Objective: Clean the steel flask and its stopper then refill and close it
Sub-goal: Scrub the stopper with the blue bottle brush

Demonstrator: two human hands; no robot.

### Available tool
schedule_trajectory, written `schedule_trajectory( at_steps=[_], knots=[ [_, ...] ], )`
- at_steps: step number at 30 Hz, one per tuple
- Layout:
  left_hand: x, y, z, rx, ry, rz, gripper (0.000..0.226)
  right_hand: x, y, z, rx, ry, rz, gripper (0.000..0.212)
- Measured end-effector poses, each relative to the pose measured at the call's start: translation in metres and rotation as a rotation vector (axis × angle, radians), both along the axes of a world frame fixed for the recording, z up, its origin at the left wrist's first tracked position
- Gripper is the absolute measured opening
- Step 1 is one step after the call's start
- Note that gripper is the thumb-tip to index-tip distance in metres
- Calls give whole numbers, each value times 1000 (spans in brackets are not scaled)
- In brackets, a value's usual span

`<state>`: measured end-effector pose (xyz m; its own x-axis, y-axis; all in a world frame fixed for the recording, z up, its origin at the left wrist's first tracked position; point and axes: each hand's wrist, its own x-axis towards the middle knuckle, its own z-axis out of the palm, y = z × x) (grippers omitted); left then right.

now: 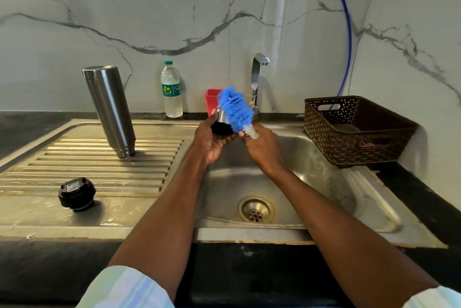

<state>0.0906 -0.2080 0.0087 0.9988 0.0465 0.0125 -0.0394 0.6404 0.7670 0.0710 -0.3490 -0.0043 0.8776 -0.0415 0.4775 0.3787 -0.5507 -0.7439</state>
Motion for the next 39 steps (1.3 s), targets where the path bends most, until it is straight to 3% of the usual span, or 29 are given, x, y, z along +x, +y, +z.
schedule_trajectory(
  at_steps=[8, 11, 17, 20, 24, 27, 32, 39],
  knots=[
    [-4, -4, -1, 52, 62, 16, 13, -6, 7, 8, -154, -68, 28, 23],
    [-5, -3, 2, 45, 28, 0, 20, 2, -5, 6, -119, 5, -63, 17],
    [-3, -3, -2, 104, 65, 87, 37, 0, -7, 6, -224, -122, -53, 25],
    [-2, -2, 0, 97, 43, 101, 42, 3, -9, 3, -243, -65, -75, 23],
    [-2, -5, 1, 32, 21, 111, 31, 3, -12, 1, -248, -70, -88, 25],
    [2, -7, -4, 91, 67, 149, 26, -6, 1, 11, -251, -158, -37, 38],
    [0, -4, 0, 24, 91, 140, 21, 6, -2, 1, -237, 66, -110, 33],
    [1, -7, -3, 66, 83, 148, 7, 0, 5, 8, -344, -50, -43, 37]
  ],
)
